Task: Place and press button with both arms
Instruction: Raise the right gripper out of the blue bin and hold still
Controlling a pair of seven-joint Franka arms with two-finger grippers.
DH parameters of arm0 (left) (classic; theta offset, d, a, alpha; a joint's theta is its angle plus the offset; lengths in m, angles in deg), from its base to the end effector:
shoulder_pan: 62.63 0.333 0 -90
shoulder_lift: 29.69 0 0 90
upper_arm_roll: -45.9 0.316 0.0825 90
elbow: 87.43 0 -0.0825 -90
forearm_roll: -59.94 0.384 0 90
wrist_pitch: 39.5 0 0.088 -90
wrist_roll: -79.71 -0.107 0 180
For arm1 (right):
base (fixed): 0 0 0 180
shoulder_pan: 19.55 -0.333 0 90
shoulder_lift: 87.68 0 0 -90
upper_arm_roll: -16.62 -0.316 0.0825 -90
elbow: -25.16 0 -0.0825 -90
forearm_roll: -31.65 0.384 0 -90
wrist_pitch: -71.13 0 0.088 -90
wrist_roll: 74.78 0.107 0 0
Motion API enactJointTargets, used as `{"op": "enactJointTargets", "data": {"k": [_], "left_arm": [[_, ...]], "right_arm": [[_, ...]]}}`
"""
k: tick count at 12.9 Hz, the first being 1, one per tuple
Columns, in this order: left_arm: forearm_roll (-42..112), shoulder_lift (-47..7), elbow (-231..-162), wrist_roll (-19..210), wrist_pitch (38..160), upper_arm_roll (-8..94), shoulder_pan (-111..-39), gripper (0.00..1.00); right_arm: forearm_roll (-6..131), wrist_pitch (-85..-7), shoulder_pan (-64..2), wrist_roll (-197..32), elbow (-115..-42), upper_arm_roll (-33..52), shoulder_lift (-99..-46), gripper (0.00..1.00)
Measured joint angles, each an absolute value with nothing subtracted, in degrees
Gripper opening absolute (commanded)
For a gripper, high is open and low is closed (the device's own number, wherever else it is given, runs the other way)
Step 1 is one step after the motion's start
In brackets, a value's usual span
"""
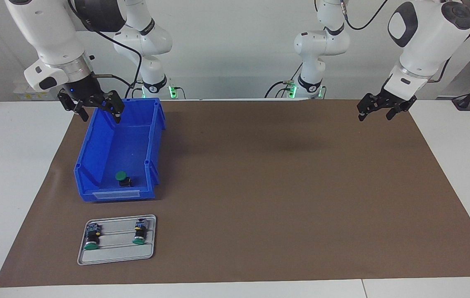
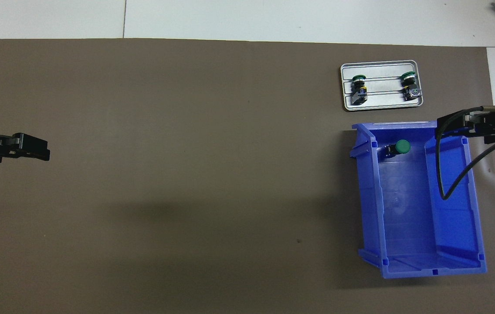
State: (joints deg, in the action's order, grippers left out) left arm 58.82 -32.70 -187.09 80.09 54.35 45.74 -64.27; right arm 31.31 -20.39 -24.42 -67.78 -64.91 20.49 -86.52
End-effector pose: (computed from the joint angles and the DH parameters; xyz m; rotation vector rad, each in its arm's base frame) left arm 0.5391 -0.0189 0.5792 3.1221 -0.0359 -0.0769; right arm 0.5630 0.0096 0.6150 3.1304 -0.1638 0.0088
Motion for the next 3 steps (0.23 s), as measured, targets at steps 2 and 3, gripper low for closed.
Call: {"op": "enactJointTargets", "data": {"k": [2, 3], "left_arm": [[58.82, -32.7, -187.09, 80.09, 54.35, 45.74, -64.27, 1.0], [58.82, -32.7, -187.09, 80.09, 54.35, 45.74, -64.27, 1.0]], "right_arm": [[31.31, -20.21, -24.42, -67.78, -65.11, 20.49, -86.52, 0.99], [31.31, -20.21, -24.42, -67.78, -65.18, 20.49, -86.53, 0.99]]}}
